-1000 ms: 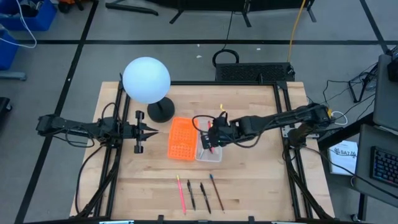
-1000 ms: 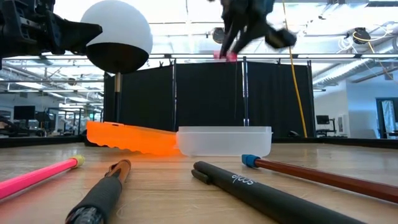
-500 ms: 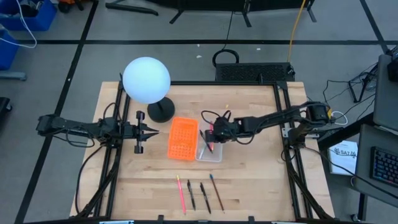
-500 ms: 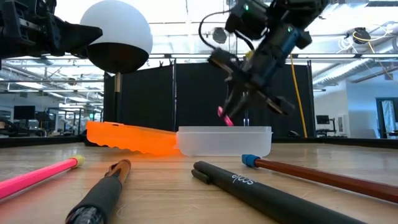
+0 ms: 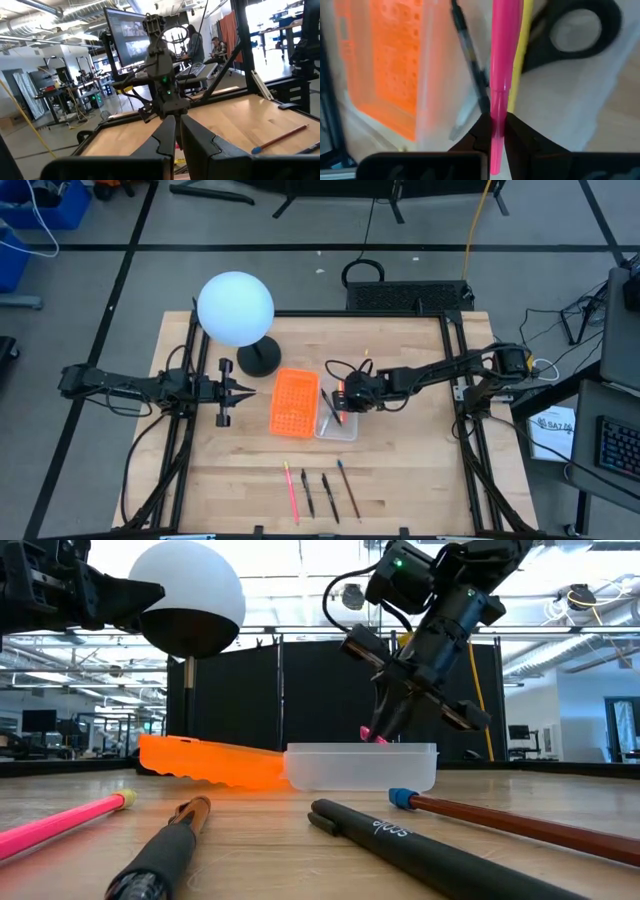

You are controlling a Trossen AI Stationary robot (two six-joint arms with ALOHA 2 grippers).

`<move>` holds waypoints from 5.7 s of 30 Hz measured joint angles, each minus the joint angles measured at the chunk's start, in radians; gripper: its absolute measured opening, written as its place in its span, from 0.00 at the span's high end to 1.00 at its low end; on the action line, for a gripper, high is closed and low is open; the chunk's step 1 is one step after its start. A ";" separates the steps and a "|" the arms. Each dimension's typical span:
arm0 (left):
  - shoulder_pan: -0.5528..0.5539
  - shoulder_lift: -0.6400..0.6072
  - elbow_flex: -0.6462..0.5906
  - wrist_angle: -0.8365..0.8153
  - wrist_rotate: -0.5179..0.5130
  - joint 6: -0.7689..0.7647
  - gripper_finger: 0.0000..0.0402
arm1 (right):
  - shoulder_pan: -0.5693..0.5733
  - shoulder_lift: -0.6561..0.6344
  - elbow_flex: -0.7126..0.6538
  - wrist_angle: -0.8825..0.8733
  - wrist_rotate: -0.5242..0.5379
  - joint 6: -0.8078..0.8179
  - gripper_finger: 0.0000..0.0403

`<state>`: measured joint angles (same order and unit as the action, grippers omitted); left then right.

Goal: Pick & place school supplies into a supply box
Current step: Put the pink pen into the orange supply box, then put the pink pencil into the orange supply box

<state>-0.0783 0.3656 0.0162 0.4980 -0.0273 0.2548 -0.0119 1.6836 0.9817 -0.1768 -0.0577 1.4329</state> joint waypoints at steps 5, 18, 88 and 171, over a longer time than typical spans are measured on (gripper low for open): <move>0.000 0.000 0.000 -0.001 0.000 -0.003 0.91 | -0.006 0.014 0.000 -0.017 0.000 0.005 0.95; 0.000 0.000 0.000 -0.003 0.000 -0.014 0.91 | -0.021 0.113 0.002 0.038 -0.095 -0.018 0.94; -0.007 0.053 0.020 -0.198 -0.436 -0.426 0.91 | 0.057 -1.149 -0.848 0.569 0.052 -1.633 1.00; -0.374 1.593 1.327 -1.282 0.080 0.389 0.60 | 0.058 -1.142 -0.899 0.620 -0.127 -1.523 1.00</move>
<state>-0.4519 1.9587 1.3428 -0.7837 0.0530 0.6438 0.0457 0.5419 0.0826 0.4429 -0.1845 -0.0898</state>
